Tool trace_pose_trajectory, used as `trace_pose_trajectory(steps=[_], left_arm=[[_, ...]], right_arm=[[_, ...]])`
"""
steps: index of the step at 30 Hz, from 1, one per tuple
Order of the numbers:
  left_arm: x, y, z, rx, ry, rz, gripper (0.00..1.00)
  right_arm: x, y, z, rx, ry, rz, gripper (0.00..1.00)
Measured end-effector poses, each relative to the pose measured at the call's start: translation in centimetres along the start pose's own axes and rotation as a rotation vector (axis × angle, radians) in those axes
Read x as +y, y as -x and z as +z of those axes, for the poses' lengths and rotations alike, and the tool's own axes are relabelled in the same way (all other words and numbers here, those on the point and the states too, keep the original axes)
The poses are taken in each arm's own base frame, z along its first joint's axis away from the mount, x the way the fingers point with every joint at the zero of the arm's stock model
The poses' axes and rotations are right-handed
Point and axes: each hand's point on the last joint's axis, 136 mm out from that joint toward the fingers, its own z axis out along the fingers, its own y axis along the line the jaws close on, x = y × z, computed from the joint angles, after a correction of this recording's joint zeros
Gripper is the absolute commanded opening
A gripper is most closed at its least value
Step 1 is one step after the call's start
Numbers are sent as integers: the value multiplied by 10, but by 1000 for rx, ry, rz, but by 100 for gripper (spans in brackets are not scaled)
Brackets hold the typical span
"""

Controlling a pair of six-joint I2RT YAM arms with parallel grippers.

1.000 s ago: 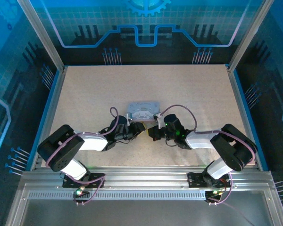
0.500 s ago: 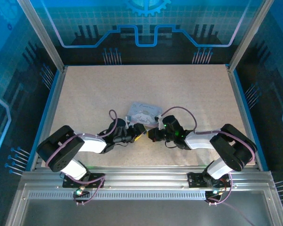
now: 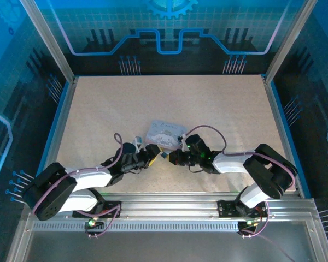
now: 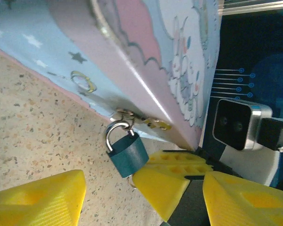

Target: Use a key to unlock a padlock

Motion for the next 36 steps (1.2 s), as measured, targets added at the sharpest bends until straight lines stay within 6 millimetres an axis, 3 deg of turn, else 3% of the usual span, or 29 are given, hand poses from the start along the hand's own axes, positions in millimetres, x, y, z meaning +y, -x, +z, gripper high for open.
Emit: trace_pose_trajectory(steps=[18, 36], left_arm=[[22, -4, 5, -5, 45, -83, 57], [18, -6, 14, 0, 4, -109, 31]], right_arm=[[17, -1, 2, 10, 26, 93, 0], [24, -3, 4, 24, 42, 131, 0]])
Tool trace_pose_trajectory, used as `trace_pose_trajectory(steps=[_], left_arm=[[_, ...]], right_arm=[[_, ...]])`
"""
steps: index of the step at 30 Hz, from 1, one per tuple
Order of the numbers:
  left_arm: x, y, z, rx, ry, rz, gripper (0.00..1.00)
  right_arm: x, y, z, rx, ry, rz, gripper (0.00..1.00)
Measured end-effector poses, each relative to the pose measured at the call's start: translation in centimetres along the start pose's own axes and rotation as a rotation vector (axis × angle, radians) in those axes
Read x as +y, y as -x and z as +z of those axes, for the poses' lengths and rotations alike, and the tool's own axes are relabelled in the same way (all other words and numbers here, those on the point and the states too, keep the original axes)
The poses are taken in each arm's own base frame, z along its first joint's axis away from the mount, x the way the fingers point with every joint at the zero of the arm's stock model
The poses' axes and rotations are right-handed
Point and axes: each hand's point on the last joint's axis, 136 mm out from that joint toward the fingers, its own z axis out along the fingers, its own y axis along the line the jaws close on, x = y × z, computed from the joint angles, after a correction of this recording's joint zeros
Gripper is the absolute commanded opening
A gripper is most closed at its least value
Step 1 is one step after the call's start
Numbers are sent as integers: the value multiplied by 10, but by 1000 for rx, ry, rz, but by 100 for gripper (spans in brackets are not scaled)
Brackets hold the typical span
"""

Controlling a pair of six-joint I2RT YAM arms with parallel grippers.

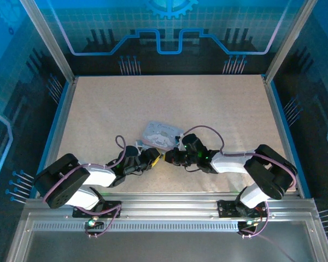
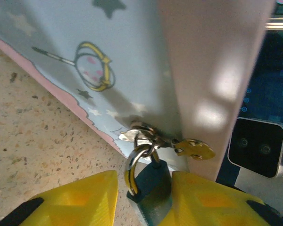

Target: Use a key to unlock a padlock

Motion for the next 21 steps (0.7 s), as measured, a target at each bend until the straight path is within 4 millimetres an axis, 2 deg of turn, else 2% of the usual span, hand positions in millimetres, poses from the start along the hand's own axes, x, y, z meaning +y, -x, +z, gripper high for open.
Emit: trace_pose_trajectory(steps=[12, 21], left_arm=[[-3, 2, 1, -13, -14, -18, 14], [-3, 3, 1, -19, -17, -16, 0]], right_arm=[[0, 0, 1, 1, 4, 56, 2], [0, 0, 1, -2, 0, 56, 10]])
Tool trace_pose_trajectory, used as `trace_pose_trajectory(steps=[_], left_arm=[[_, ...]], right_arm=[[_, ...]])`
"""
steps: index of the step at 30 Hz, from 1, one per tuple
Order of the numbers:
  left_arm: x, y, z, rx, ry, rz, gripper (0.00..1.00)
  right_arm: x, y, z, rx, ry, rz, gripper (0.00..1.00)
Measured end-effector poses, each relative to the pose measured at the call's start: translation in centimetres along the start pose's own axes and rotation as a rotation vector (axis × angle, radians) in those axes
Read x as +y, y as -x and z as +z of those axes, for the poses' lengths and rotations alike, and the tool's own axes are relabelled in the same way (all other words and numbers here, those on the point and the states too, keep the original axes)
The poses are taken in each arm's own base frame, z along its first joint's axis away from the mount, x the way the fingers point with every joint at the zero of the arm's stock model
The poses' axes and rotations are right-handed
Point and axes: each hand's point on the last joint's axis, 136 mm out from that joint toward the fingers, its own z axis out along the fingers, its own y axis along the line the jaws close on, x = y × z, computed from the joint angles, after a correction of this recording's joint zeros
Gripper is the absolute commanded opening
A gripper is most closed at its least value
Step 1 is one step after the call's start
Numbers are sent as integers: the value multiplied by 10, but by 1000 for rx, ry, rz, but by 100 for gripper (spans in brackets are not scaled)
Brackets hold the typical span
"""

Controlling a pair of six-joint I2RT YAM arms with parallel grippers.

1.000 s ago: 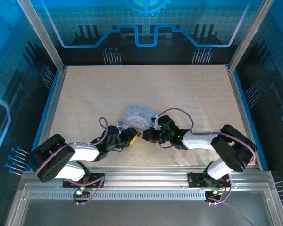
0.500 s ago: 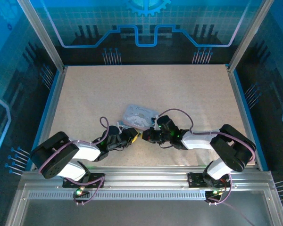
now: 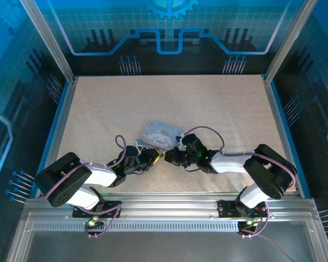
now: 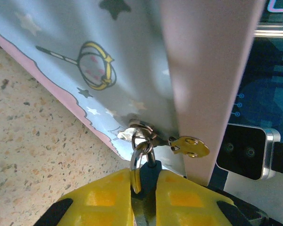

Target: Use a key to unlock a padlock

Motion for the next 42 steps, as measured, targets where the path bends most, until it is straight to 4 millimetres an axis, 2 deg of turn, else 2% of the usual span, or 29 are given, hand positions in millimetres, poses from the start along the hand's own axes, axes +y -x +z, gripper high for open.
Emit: trace_pose_trajectory(steps=[7, 14, 22, 29, 34, 38, 42], left_arm=[[0, -1, -1, -1, 2, 2, 0], [-4, 1, -6, -13, -2, 3, 0], [-8, 2, -13, -27, -2, 3, 0], [-8, 2, -19, -33, 14, 0, 0], [-8, 3, -22, -36, 41, -30, 0], [-13, 3, -23, -36, 54, -57, 0], [-15, 3, -26, -40, 68, -86, 0]], right_arm=[[2, -1, -2, 1, 0, -39, 29], [8, 0, -10, -14, 3, -89, 41], [25, 9, -37, -86, 5, -236, 61], [54, 23, -82, -232, 24, -495, 83], [67, 28, -109, -344, 25, -767, 86], [71, 22, -116, -375, 4, -996, 86], [73, 5, -111, -363, -22, -1244, 86]])
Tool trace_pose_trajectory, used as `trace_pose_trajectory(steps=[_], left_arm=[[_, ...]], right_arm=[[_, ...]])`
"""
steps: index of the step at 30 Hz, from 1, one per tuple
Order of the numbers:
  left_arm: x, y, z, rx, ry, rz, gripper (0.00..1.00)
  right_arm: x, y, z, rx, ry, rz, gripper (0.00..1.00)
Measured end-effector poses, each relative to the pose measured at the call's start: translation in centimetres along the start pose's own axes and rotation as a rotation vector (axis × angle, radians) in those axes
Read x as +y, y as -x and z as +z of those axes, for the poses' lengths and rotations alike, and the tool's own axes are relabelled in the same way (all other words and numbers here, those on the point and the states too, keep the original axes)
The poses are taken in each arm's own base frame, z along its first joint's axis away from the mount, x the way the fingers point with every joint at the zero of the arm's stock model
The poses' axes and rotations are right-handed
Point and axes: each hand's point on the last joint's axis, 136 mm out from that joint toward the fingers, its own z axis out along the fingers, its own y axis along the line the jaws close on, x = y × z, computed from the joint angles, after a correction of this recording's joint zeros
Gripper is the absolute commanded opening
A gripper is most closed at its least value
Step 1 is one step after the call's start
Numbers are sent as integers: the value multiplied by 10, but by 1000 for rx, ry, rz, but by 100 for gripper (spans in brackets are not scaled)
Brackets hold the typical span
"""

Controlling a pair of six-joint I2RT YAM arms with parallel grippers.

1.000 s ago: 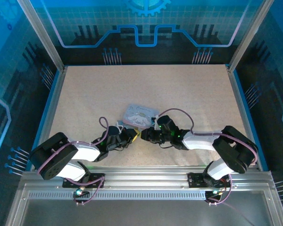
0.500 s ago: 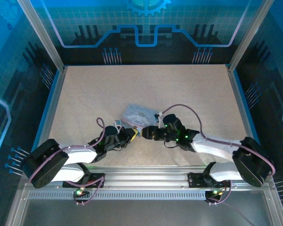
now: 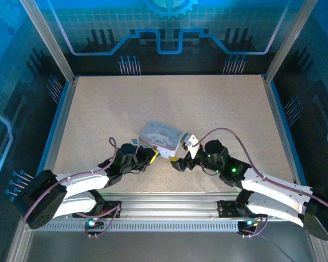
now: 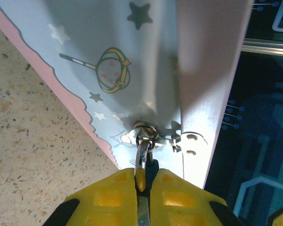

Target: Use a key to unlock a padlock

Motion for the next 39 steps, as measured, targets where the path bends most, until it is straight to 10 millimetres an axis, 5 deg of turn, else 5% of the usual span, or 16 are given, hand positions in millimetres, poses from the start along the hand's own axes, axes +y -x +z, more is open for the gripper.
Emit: trace_pose_trajectory(steps=[14, 28, 39], left_arm=[[6, 2, -6, -19, 37, -144, 0], [3, 2, -7, -18, 26, -226, 0], [3, 2, -7, -19, 26, -238, 0]], right_arm=[[28, -27, 29, 74, -85, -524, 84], [28, -66, 67, 171, -119, -576, 70], [33, -59, 92, 148, -126, -561, 40]])
